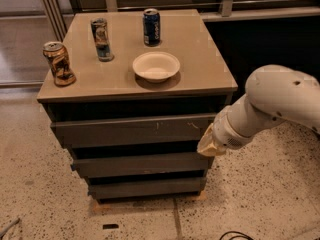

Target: Open bottom drawer

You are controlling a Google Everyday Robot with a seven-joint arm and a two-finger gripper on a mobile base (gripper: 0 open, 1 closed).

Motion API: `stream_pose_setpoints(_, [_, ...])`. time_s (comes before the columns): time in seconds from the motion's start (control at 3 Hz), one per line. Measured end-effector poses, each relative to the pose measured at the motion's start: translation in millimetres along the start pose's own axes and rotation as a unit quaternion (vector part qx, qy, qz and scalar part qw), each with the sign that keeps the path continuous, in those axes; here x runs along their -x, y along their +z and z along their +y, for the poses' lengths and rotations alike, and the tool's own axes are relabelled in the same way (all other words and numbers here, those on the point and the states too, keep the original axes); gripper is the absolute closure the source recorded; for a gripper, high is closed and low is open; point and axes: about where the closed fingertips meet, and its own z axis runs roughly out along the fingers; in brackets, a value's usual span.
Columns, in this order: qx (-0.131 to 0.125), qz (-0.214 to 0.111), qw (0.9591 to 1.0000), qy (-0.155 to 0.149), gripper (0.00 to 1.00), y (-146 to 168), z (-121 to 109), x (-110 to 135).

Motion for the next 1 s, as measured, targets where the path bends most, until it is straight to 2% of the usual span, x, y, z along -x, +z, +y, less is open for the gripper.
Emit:
stream_pose_setpoints(0.67, [0.005,0.003,1.0,0.001,1.0,18.8,1.0,-6.8])
stream_pose_setpoints(1.0, [0.004,0.01,0.9999,0.001,1.0,51.1,5.2,-20.2])
